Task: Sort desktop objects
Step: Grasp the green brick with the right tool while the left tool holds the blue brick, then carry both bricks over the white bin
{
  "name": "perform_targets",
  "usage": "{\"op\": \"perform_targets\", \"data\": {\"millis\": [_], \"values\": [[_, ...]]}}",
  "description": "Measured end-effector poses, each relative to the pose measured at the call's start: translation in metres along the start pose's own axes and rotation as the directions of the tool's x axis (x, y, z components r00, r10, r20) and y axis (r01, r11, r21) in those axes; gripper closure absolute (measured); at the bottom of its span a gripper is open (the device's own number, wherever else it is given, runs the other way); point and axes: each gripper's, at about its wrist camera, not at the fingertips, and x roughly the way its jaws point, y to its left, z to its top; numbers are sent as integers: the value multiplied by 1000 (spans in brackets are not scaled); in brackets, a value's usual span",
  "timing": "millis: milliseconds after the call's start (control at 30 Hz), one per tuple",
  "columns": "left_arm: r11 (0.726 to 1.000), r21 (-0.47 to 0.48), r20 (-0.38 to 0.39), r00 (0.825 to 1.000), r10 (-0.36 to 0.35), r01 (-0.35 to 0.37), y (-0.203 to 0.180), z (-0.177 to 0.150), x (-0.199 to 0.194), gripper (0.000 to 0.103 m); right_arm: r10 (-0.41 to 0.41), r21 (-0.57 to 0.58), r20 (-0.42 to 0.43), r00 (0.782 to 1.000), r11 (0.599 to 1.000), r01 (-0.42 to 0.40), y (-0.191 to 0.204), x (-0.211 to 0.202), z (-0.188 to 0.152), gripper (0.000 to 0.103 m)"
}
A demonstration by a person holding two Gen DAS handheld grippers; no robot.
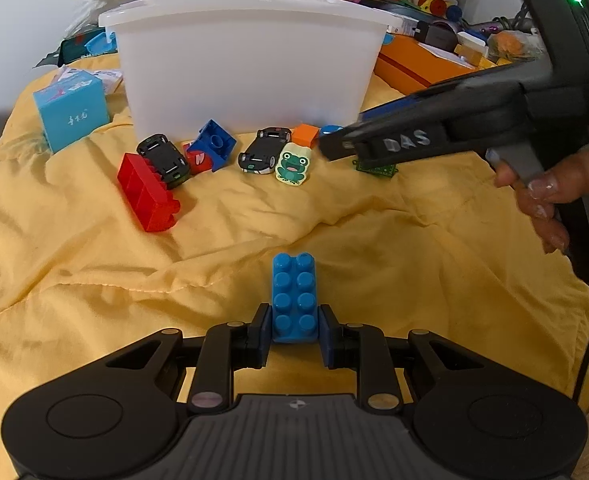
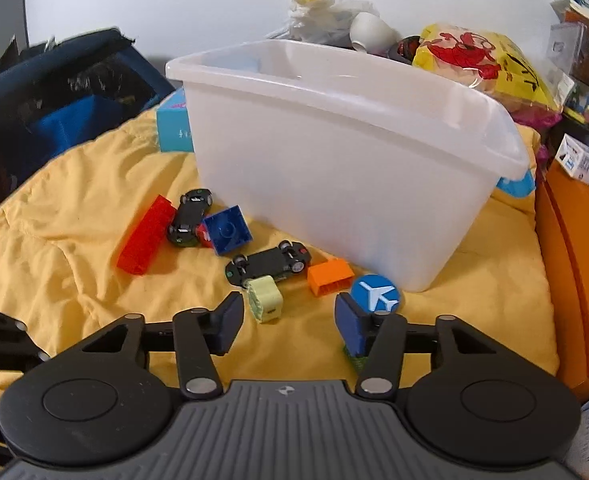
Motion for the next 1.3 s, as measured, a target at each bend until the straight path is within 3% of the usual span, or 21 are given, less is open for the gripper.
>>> {"op": "perform_targets", "data": {"millis": [133,233,267,400,500,600,667,767,900,1000,1067,1100,1300], "values": [[1000,-6,5,1000,2,-2,0,0,-1,76,-116,-81,-48,992,990,111,-12,5,-13,51],[1000,-11,-3,1000,4,-4,0,1,1,76,-141,-92,-72,987,987,135,-20,18,-16,61],[1000,-8,-4,1000,3,-3,0,1,2,76,-130,-106,-81,988,987,121,-20,22,-16,60],[1000,0,-7,1000,7,-7,-3,3,3,76,-12,-1,-145,989,1000,12,-29,31,-19,79],[1000,-10,-1,1000,12,-12,-2,4,3,76,56,45,-115,992,998,-51,-26,10,-18,79],[1000,-5,4,1000,21,-21,-3,6,3,76,71,47,-90,993,997,-67,-27,-7,-19,79],[1000,-27,72,997,8,-6,0,13,-10,76,53,17,-54,997,999,-52,-27,-19,-15,79],[999,1,194,980,32,-33,1,41,-44,76,36,-3,36,999,999,-36,-33,-43,4,79],[996,26,354,933,66,-80,9,94,-86,76,14,11,176,984,1000,-16,-46,-67,40,79],[993,39,433,897,85,-112,18,135,-95,76,-3,36,258,966,999,-7,-51,-71,69,79],[986,59,452,885,111,-154,21,158,-87,76,-47,27,291,955,999,41,-48,-65,86,79],[983,65,451,884,124,-171,25,169,-78,76,-70,14,296,953,998,69,-45,-59,93,79],[989,23,316,940,128,-143,42,207,-11,76,-93,47,205,974,995,85,-52,-9,103,78]]}}
